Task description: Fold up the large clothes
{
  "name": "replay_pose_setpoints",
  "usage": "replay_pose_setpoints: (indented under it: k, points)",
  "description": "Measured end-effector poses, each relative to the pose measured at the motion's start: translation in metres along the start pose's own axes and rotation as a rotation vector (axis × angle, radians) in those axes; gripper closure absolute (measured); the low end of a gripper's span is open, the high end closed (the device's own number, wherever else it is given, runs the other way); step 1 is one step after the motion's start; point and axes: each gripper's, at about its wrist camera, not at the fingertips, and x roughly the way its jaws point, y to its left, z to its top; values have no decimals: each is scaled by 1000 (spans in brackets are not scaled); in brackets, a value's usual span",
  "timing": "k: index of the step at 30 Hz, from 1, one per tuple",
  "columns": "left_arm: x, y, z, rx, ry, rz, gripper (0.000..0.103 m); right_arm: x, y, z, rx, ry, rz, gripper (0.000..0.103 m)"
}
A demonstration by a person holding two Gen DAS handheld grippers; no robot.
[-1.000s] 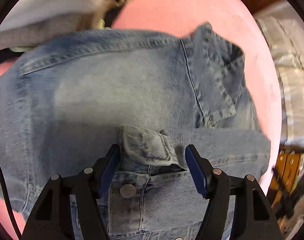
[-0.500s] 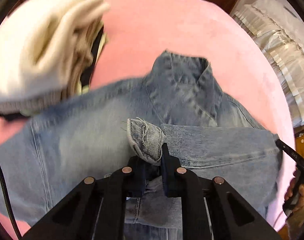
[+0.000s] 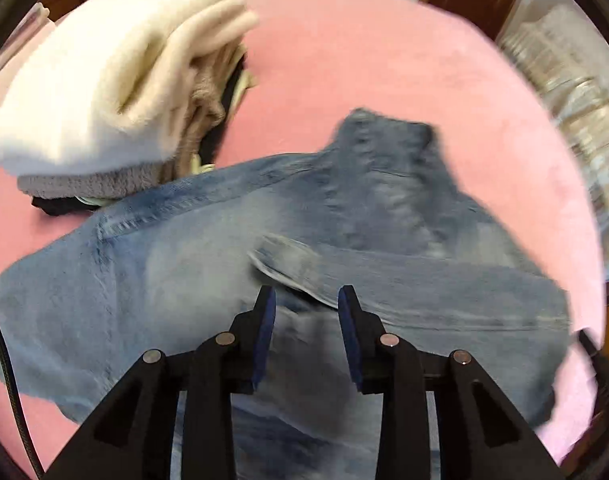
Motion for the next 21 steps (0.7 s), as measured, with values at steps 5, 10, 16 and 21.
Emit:
replay_pose_setpoints:
  k: [5,10,16,21]
  points:
    - [24,-25,-44,27,85,4,72,18,65,-46,-103,85,86,85]
    - [47,-32,-75,43,120,67,72,29,58,-82,-162,118,1,91]
    - [53,-39,-81,63,125,70,70,15,-26,-99,-106,120,-125,103]
    - [57,-54,-87,92,124,109,55,15,-28,-96,-118,128,-153,103]
